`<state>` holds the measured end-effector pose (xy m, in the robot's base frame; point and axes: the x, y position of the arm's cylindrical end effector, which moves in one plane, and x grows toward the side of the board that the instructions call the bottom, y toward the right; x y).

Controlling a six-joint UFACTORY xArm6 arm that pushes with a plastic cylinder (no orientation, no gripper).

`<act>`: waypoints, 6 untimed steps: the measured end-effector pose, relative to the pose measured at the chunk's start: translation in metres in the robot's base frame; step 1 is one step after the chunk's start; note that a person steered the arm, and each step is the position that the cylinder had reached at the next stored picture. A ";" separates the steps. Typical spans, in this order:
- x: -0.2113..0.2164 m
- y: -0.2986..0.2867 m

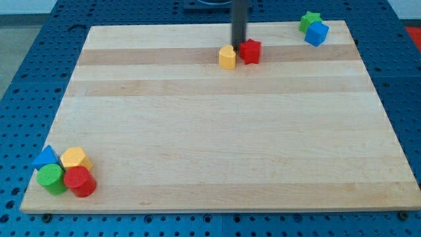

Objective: Push the red star closer to the blue cube

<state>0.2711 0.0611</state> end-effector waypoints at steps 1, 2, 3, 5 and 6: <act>0.000 -0.055; 0.011 -0.136; 0.035 -0.116; 0.022 0.027; 0.022 0.087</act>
<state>0.2932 0.1479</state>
